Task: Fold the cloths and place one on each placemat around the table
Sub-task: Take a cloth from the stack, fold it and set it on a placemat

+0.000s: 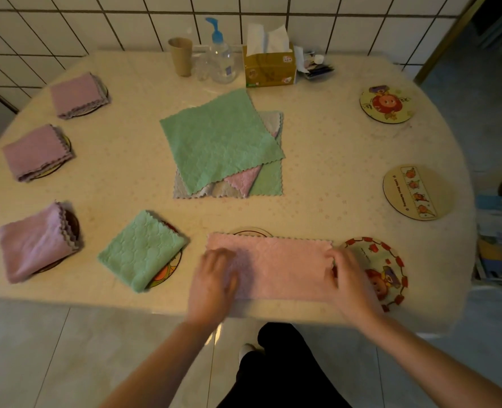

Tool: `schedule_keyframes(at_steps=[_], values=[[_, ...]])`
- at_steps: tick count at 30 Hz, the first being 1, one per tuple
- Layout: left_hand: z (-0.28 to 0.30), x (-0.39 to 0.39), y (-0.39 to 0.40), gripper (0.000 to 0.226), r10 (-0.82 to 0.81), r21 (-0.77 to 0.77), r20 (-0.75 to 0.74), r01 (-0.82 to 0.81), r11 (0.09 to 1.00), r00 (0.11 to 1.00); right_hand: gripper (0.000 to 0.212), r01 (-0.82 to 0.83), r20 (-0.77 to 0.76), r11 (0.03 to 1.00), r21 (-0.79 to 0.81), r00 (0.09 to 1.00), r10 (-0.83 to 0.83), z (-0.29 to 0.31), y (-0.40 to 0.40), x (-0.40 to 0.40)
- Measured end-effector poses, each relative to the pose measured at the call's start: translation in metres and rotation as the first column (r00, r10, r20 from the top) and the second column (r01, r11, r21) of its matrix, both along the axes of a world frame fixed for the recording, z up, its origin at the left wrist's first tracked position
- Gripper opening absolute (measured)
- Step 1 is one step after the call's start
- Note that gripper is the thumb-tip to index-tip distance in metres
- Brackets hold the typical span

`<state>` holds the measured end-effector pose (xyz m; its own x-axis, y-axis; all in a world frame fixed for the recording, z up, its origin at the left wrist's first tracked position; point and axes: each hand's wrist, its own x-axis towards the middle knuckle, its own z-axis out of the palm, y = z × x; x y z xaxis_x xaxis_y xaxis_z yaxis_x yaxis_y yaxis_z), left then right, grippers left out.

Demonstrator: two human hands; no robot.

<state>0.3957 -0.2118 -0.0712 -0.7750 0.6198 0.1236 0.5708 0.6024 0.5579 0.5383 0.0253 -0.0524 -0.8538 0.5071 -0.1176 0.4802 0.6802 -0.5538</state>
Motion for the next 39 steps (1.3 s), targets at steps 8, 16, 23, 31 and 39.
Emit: schedule_keyframes(at_steps=[8,16,23,31,39], values=[[-0.034,0.049,-0.030,0.064,-0.464,-0.440,0.038,0.432,0.787,0.885,0.067,-0.568,0.220,0.743,0.355,0.823,0.524,-0.023,-0.038,0.043],[-0.040,0.025,-0.092,0.065,-0.316,-0.544,0.033,0.282,0.790,0.948,0.089,-0.604,0.336,0.690,0.398,0.796,0.503,-0.021,-0.024,0.070],[-0.034,0.031,-0.092,0.062,-0.191,-0.563,0.016,0.167,0.809,0.981,0.076,-0.625,0.424,0.697,0.352,0.770,0.477,-0.016,-0.028,0.039],[-0.018,0.045,-0.043,0.056,0.071,-0.625,0.002,-0.054,0.778,0.997,0.053,-0.655,0.401,0.639,0.404,0.754,0.520,-0.020,-0.019,0.026],[-0.005,0.089,0.051,0.072,-0.121,-0.297,0.116,0.151,0.943,0.986,0.034,-0.659,0.091,0.565,0.497,0.687,0.721,0.012,-0.002,0.003]])
